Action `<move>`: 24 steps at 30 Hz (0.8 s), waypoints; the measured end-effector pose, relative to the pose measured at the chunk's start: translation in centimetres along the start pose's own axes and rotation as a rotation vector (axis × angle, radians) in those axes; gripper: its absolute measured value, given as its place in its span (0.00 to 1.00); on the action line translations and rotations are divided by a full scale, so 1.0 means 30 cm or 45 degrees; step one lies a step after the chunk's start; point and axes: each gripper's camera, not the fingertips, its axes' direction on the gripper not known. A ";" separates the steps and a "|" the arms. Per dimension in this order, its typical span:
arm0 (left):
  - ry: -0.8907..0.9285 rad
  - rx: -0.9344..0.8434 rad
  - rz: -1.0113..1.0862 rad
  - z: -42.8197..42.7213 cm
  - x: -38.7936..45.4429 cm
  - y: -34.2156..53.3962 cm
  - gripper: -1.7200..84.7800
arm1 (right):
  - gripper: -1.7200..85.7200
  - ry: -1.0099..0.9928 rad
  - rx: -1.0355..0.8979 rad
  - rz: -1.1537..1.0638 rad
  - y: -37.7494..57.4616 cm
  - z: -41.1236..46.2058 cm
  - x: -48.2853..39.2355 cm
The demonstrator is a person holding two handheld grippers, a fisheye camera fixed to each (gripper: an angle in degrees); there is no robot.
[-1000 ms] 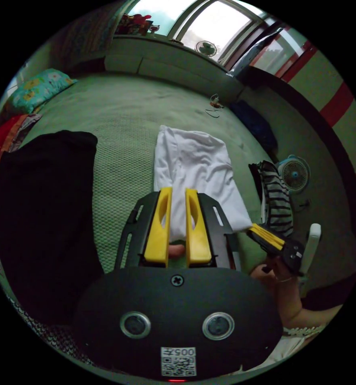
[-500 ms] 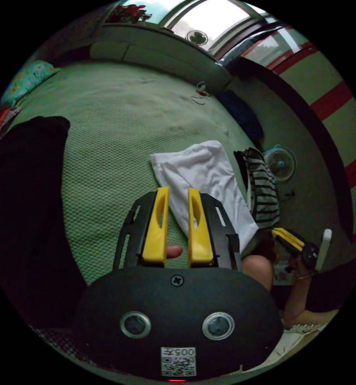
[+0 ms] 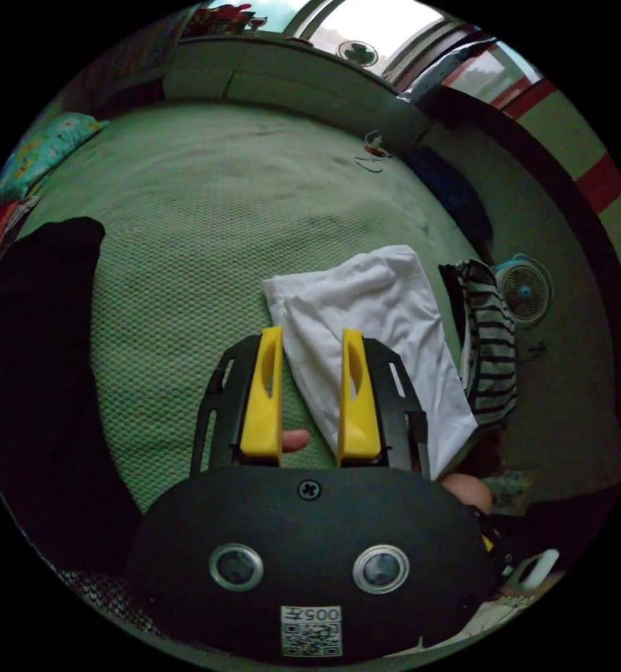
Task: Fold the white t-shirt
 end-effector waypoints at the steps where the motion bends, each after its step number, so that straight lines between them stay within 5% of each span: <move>1: -0.006 -0.026 -0.006 0.024 -0.008 -0.018 0.17 | 0.08 0.051 0.005 -0.009 -0.007 0.015 -0.018; 8: -0.045 -0.159 0.020 0.133 -0.015 -0.116 0.10 | 0.03 -0.002 0.032 0.044 -0.021 0.051 0.002; 16: 0.087 0.136 -0.004 0.043 -0.093 -0.145 0.06 | 0.01 -0.185 0.265 0.096 -0.032 -0.037 0.038; 20: 0.229 -0.038 -0.165 0.122 -0.189 -0.161 0.07 | 0.02 -0.187 0.032 0.003 -0.065 0.143 -0.056; 24: 0.410 0.021 -0.267 0.111 -0.245 -0.159 0.07 | 0.02 -0.161 0.082 -0.026 -0.060 0.118 -0.078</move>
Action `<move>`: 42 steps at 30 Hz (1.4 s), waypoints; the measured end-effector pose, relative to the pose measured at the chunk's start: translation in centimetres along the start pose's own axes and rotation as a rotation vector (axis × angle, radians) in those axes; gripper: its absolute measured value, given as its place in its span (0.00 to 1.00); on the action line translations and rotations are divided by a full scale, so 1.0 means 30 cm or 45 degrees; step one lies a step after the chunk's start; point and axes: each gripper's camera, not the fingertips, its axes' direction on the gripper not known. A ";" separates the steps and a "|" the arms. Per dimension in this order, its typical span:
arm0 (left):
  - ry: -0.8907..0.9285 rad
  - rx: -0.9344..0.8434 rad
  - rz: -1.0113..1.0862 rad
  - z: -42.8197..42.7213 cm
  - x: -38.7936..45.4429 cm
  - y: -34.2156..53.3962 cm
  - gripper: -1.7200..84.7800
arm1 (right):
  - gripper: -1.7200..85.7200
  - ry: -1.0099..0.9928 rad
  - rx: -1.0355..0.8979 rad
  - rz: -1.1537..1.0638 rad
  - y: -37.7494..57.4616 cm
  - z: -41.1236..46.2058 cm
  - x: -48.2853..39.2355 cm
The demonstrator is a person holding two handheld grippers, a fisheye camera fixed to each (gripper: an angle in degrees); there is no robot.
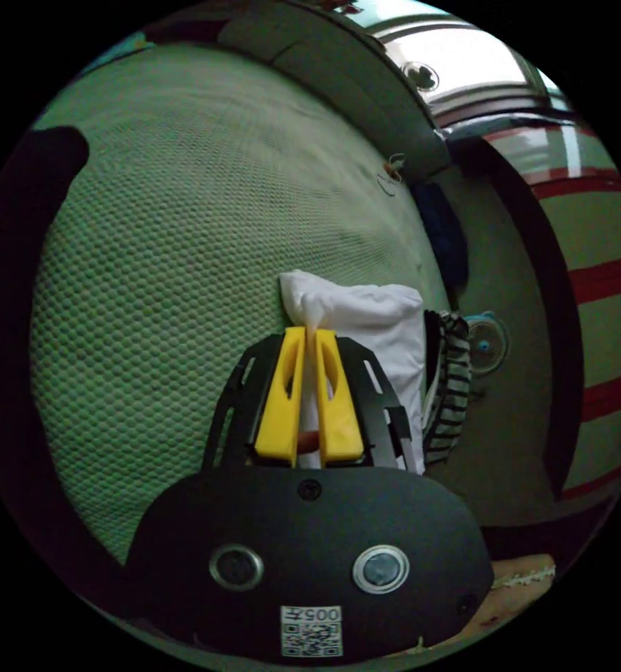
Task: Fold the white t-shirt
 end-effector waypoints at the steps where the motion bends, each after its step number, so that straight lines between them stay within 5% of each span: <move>1: 0.023 0.008 0.010 -0.007 0.005 0.000 0.06 | 0.02 -0.035 0.036 0.030 0.006 -0.022 0.007; 12: -0.447 -0.038 0.248 0.065 0.177 0.024 0.05 | 0.04 -0.050 -0.064 0.162 -0.002 0.049 0.007; 32: -0.417 0.072 0.302 -0.022 0.312 0.162 0.07 | 0.11 0.018 -0.082 0.190 0.021 -0.030 -0.098; 42: -0.640 0.084 0.373 0.080 0.439 0.240 0.03 | 0.11 0.105 -0.079 0.185 -0.052 0.006 -0.116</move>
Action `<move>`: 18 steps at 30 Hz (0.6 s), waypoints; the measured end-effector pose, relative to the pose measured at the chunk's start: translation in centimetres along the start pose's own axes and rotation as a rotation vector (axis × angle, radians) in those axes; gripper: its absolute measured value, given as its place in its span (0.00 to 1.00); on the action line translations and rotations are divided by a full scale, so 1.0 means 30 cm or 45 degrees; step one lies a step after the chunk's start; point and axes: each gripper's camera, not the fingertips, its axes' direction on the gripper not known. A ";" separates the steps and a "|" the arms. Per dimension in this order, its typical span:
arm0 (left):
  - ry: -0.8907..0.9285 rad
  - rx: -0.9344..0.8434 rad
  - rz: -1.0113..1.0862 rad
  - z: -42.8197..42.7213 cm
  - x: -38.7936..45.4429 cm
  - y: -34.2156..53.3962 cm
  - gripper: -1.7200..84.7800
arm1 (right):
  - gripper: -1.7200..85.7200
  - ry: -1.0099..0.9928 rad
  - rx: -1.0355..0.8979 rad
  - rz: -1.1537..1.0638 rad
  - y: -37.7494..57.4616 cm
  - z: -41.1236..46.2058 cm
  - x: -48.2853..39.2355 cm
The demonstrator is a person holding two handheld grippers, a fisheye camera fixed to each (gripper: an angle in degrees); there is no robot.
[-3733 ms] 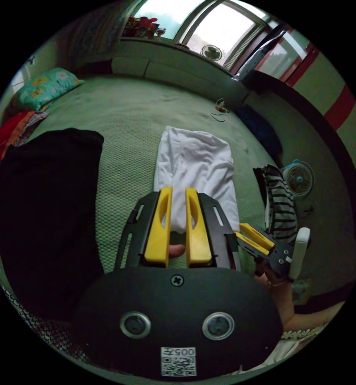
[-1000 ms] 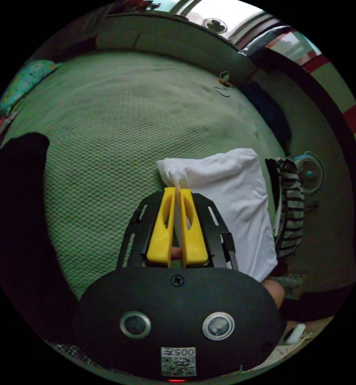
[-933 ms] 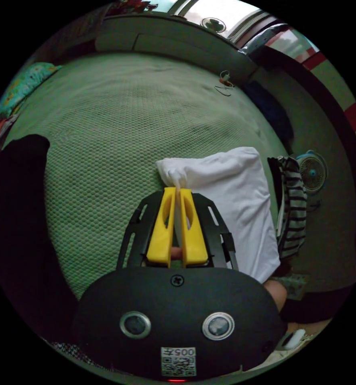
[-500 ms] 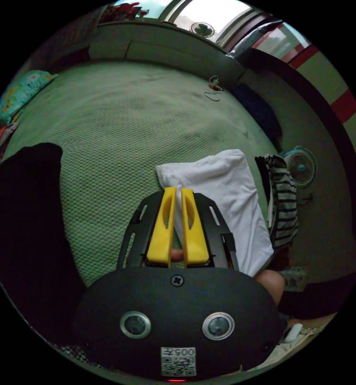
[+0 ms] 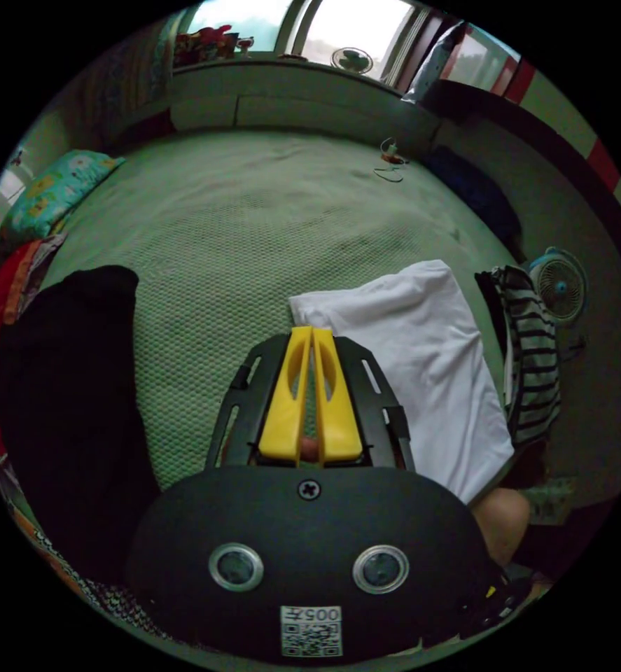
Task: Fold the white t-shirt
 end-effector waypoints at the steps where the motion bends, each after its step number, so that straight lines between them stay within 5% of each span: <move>1: -0.021 0.000 0.004 0.003 0.025 0.003 0.04 | 0.11 0.009 -0.011 0.000 -0.006 0.009 -0.005; 12: -0.124 -0.132 0.060 0.067 0.179 0.041 0.05 | 0.02 -0.003 -0.033 0.000 -0.011 0.048 0.009; 18: -0.115 0.094 0.048 -0.068 0.207 0.084 0.03 | 0.00 -0.090 0.134 0.062 0.029 -0.049 0.082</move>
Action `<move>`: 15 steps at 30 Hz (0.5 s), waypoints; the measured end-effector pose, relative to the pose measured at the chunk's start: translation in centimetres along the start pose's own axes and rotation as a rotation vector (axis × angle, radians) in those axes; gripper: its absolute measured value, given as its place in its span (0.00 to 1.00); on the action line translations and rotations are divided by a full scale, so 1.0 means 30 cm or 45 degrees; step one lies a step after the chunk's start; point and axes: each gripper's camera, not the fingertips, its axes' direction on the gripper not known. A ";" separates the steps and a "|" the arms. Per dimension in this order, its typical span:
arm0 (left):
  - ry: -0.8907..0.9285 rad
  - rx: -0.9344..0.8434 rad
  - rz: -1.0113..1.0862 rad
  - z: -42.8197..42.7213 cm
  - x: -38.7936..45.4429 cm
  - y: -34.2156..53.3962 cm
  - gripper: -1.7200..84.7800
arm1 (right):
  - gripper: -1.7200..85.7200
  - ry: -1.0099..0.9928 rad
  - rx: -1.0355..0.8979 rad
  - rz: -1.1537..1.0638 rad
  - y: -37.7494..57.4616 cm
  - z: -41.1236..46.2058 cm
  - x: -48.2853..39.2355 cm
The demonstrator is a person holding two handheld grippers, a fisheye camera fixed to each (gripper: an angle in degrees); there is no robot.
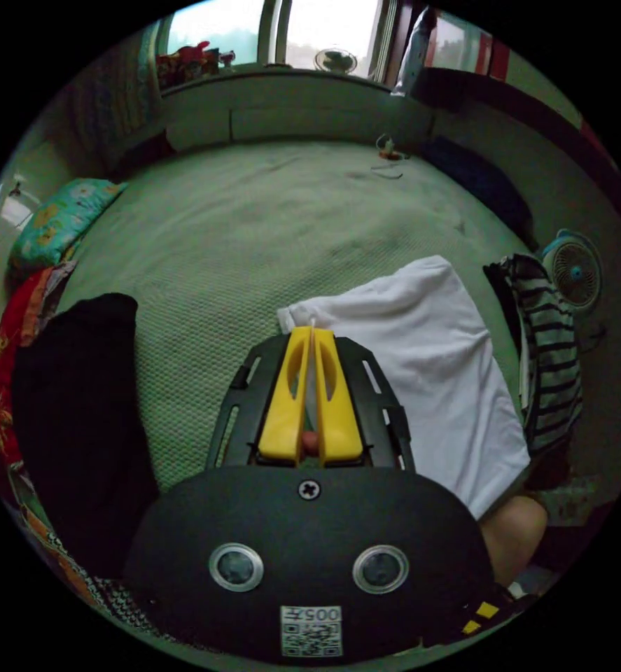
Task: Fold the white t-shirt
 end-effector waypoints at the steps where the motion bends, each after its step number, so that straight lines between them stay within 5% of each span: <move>1: 0.011 0.036 -0.012 -0.017 -0.003 0.010 0.03 | 0.00 -0.030 0.026 0.018 0.002 -0.013 0.011; 10: -0.032 -0.178 -0.053 0.063 0.019 0.061 0.03 | 0.06 -0.006 -0.206 -0.109 0.007 0.153 -0.025; 15: -0.095 -0.109 -0.031 -0.002 0.050 0.097 0.05 | 0.09 -0.222 -0.181 -0.184 0.031 0.067 0.030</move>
